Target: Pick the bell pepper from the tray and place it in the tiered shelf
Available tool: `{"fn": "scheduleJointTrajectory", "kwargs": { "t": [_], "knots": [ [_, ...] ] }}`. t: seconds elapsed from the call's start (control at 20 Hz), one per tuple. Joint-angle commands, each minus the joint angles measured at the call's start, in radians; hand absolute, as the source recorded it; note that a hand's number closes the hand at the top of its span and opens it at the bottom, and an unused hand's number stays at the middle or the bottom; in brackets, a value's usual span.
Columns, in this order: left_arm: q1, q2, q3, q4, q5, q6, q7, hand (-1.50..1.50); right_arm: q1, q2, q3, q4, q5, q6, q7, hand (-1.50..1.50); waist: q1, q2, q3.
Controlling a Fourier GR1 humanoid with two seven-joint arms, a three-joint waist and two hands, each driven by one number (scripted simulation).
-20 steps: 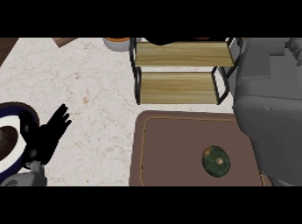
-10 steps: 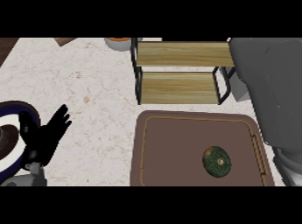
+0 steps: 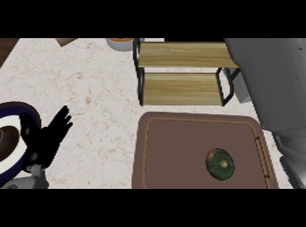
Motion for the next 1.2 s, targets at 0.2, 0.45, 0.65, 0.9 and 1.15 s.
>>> {"fn": "scheduleJointTrajectory", "kwargs": {
  "t": [0.2, 0.45, 0.65, 0.9, 1.15],
  "knots": [
    [-0.028, 0.032, 0.031, 0.064, 0.001, -0.025, -0.030, 0.00, -0.032, -0.002, -0.034, 0.125, 0.013, -0.084, -0.138, 1.50, -0.002, 0.000, 0.000],
    [-0.040, 0.021, 0.045, 0.085, 0.009, -0.016, -0.040, 0.00, -0.026, 0.025, -0.015, 0.069, 0.012, -0.053, -0.104, 1.50, -0.013, -0.004, 0.000],
    [-0.066, 0.005, 0.027, 0.097, 0.001, -0.009, -0.019, 0.00, -0.053, 0.009, 0.004, 0.215, 0.056, -0.070, -0.179, 1.50, -0.006, 0.000, 0.000],
    [0.020, 0.000, 0.007, 0.038, -0.012, -0.016, -0.031, 0.00, -0.024, 0.010, -0.135, 0.155, -0.016, -0.189, -0.112, -1.50, -0.005, -0.002, 0.000],
    [0.017, -0.010, 0.010, 0.059, -0.009, -0.020, -0.063, 0.00, -0.033, 0.023, -0.217, 0.129, -0.095, -0.251, -0.133, -1.50, -0.005, -0.001, 0.000]
  ]
}}
